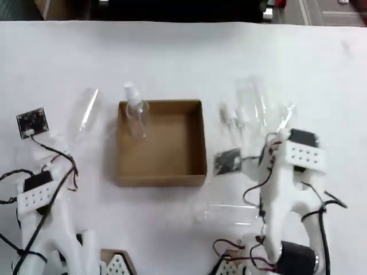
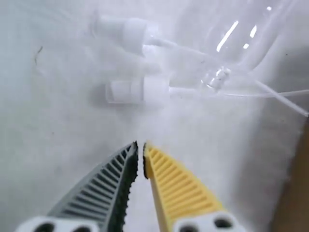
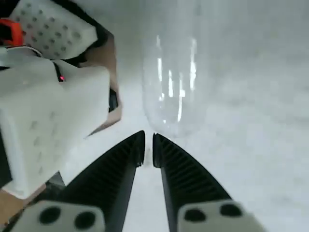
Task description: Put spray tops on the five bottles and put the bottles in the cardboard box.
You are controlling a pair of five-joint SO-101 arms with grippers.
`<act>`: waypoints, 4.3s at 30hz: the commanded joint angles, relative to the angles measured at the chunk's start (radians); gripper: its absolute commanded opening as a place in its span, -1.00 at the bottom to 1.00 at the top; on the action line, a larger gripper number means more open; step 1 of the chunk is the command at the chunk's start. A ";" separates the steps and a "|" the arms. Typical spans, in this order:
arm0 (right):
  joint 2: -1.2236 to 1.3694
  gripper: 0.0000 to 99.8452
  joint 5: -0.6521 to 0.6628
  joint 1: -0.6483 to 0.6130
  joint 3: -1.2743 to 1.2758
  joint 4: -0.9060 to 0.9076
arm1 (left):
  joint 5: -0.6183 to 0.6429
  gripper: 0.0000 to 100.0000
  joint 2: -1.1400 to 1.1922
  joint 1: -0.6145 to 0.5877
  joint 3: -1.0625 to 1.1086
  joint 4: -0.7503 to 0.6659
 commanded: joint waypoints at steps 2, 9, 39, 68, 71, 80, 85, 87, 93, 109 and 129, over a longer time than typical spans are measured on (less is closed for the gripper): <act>-0.065 -0.97 0.000 -0.101 0.101 0.024 | -0.014 -0.95 -0.001 0.013 -0.009 -0.023; -0.068 -0.97 -0.038 -0.090 0.175 -0.117 | -0.014 -0.95 -0.001 0.013 -0.011 -0.023; -0.291 -0.97 -0.885 -0.002 -0.112 -0.130 | -0.014 -0.95 -0.001 0.013 -0.011 -0.023; 0.414 -0.76 -1.582 -0.392 -0.468 -0.456 | -0.014 -0.95 -0.001 0.015 -0.006 -0.051; 0.414 -0.80 -1.591 -0.427 -0.474 -0.456 | -0.014 -0.95 -0.001 0.013 -0.006 -0.051; 0.463 -0.80 -1.639 -0.412 -0.471 -0.519 | -0.014 -0.95 -0.001 0.013 -0.006 -0.044; 0.524 -0.80 -1.637 -0.407 -0.473 -0.522 | -0.014 -0.95 -0.001 0.013 -0.006 -0.044; 0.536 -0.80 -1.637 -0.410 -0.473 -0.532 | -0.014 -0.95 -0.001 0.013 -0.006 -0.044; 0.538 -0.80 -1.639 -0.426 -0.470 -0.522 | -0.014 -0.95 -0.001 0.013 -0.006 -0.044; 0.479 -0.64 -1.703 -0.437 -0.485 -0.387 | -0.014 -0.95 -0.001 0.013 -0.006 -0.046; 0.538 -0.65 -1.760 -0.374 -0.434 -0.426 | -0.014 -0.95 -0.001 0.013 -0.005 -0.044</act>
